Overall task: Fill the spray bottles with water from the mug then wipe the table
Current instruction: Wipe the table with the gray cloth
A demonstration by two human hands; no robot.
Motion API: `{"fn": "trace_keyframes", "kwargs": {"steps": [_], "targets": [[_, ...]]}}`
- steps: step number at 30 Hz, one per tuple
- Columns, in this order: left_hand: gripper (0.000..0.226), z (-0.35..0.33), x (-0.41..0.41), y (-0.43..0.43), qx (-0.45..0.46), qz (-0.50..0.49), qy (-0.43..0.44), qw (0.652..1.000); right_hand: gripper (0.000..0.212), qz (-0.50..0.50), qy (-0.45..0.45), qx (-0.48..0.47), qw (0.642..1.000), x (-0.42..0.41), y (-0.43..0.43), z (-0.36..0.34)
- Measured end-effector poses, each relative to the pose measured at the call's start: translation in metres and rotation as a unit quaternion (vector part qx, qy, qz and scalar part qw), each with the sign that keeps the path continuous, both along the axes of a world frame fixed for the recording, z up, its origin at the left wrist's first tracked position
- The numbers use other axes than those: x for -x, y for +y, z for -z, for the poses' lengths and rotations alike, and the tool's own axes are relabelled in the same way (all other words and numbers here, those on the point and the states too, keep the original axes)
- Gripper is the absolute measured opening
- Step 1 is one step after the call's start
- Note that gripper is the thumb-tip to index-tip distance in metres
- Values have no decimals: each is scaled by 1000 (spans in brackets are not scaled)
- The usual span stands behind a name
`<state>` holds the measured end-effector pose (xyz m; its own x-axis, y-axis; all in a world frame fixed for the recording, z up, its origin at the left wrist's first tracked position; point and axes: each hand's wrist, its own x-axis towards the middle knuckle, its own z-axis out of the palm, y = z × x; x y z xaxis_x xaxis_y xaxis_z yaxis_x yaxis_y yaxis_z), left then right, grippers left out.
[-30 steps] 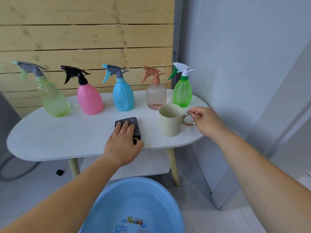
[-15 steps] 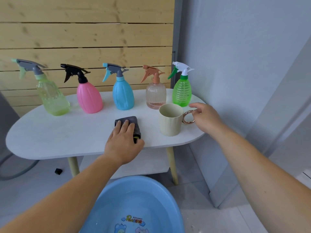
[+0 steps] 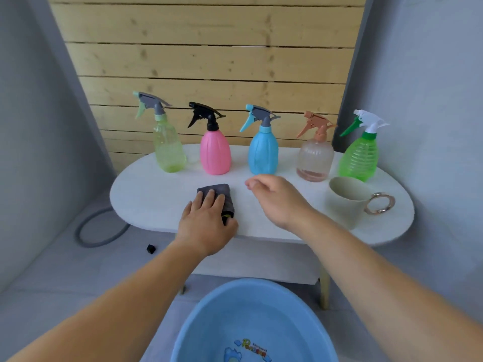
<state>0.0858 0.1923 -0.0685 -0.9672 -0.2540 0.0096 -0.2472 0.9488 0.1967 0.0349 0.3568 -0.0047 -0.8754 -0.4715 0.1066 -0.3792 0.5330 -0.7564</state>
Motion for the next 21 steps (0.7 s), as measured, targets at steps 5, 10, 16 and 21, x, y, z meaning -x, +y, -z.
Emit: {"fn": "trace_keyframes", "kwargs": {"steps": [5, 10, 16, 21], "targets": [[63, 3, -16, -70, 1, -80, 2, 997, 40, -94, -69, -34, 993, -7, -72, 42], [50, -2, -26, -129, 4, -99, 19, 995, 44, -168, -63, -21, 984, -11, -132, 50], [40, 10, -41, -171, -105, -118, 103, 982, 68, -117, 98, -170, 973, -12, -170, 54], [40, 12, -46, -176, -79, -111, 107, 985, 45, -89, 136, -151, 975, -3, -176, 64]]}}
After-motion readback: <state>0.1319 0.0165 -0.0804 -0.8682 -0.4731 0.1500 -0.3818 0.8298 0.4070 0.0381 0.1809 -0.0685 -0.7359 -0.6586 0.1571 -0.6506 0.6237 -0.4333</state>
